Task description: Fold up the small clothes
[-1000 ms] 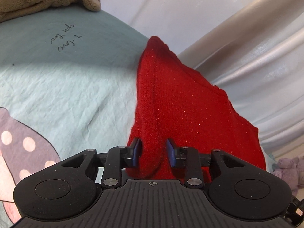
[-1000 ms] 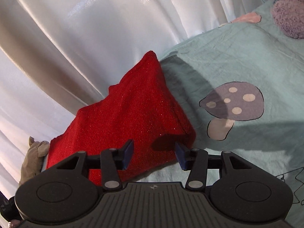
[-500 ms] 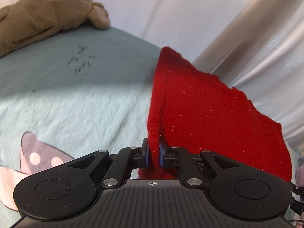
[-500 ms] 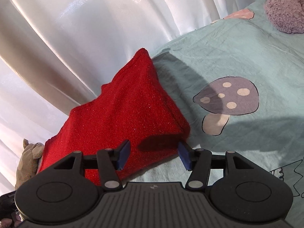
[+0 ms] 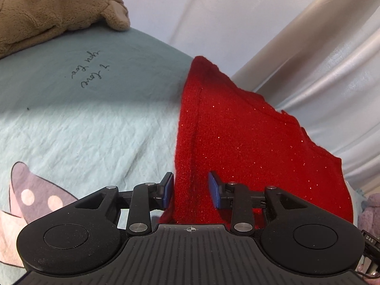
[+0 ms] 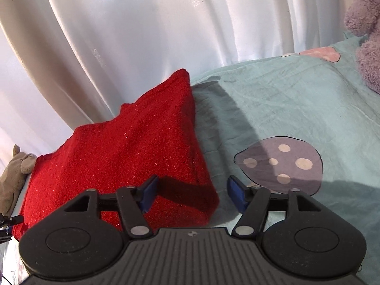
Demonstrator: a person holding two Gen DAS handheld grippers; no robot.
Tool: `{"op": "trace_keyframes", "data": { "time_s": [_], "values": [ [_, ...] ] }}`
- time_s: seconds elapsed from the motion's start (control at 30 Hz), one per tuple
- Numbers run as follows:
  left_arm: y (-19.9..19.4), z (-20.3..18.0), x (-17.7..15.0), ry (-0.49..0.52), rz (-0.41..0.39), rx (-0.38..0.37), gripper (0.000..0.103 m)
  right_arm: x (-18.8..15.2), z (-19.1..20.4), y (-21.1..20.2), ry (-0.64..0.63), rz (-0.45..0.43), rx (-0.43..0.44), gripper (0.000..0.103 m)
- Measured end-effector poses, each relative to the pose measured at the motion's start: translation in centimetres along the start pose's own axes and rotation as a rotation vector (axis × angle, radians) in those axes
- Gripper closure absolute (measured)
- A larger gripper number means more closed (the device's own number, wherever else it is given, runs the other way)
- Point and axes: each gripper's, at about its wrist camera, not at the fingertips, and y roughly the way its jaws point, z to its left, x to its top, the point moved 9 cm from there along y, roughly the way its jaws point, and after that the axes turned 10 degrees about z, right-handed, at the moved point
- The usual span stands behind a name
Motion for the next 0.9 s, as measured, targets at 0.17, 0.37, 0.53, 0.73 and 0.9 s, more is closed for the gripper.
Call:
{"op": "trace_keyframes", "data": {
  "time_s": [0.17, 0.37, 0.53, 0.73, 0.9],
  "values": [
    [-0.3, -0.8, 0.3, 0.038, -0.025, 0.027, 0.089, 0.4, 2.3, -1.0, -0.144, -0.067, -0.078, 0.090],
    [0.1, 0.9, 0.4, -0.015, -0.028, 0.134, 0.051, 0.4, 1.3, -0.1, -0.176, -0.050, -0.255, 0.089],
    [-0.4, 1.7, 0.8, -0.031, -0.013, 0.087, 0.036, 0.3, 0.2, -1.0, -0.146, -0.083, -0.363, 0.048],
    [1.6, 0.0, 0.8, -0.007, 0.059, 0.015, 0.024, 0.4, 2.4, -3.4, -0.164, -0.152, -0.298, 0.048],
    [3.4, -1.0, 1.5, -0.007, 0.096, -0.029, 0.025, -0.4, 5.4, -3.4, -0.204, -0.156, -0.214, 0.044]
  ]
}}
